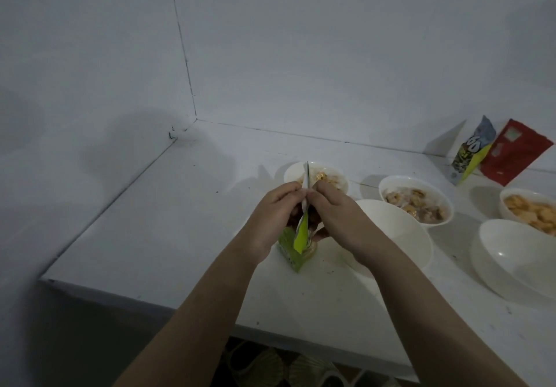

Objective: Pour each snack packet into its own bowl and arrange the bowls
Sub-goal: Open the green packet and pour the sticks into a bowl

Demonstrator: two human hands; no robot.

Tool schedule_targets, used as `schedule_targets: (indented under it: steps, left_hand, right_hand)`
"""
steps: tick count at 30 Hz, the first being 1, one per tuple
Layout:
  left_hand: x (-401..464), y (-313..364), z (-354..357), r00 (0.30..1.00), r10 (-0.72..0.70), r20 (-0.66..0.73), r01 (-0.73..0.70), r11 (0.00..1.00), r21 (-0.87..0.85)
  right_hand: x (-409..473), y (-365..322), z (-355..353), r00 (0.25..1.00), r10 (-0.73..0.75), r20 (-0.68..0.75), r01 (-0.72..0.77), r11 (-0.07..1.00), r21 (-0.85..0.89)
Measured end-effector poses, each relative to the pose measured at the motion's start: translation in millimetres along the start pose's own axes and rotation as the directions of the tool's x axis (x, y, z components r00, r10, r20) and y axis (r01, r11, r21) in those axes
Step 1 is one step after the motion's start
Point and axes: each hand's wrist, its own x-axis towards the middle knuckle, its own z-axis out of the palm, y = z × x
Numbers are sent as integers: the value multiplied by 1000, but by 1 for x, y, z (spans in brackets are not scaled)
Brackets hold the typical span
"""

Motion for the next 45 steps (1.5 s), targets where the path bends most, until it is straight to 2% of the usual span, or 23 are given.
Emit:
schedule_targets:
  steps: [5, 12, 15, 19, 23, 26, 29, 35, 41, 43, 45]
  left_hand:
    - [-3, -6, 5, 994, 69, -90, -65, 997, 44]
    - [-9, -12, 8, 984, 118, -136, -112, 992, 53]
    - [-10, -11, 7, 991, 103, -88, -99, 994, 45]
    - [-11, -2, -4, 995, 73, 72, -82, 987, 139]
    - [-4, 4, -10, 998, -1, 61, -14, 970, 241]
    - [2, 3, -13, 993, 118, -7, -111, 952, 285]
    - [4, -1, -10, 976, 217, 14, -211, 926, 313]
    - [3, -10, -5, 978, 206, 3, -204, 964, 168]
    - [1, -9, -5, 986, 162, 27, -163, 985, 60]
    - [1, -11, -5, 988, 146, 53, -147, 989, 17]
    - [2, -11, -4, 986, 148, 80, -153, 987, 56]
  right_hand:
    - [-1, -4, 8, 993, -64, -101, 54, 994, -99]
    - [-6, -2, 13, 991, -6, -134, 19, 995, 96]
    - [-7, 4, 15, 989, -11, -149, 27, 994, 104]
    - [-5, 4, 7, 997, 29, -74, -18, 989, 147]
    - [-7, 2, 5, 998, -56, -29, 57, 998, 25]
    - [-9, 2, 7, 994, -110, 1, 110, 994, -8]
    - [-9, 3, 5, 982, -180, -47, 176, 981, -77]
    - [-9, 5, 7, 974, -205, -101, 198, 977, -77]
    - [-1, 8, -1, 988, -146, 59, 148, 989, -24]
    - [0, 9, -4, 989, -130, 76, 132, 991, -26]
    - [-1, 8, -5, 992, -100, 71, 99, 995, 17]
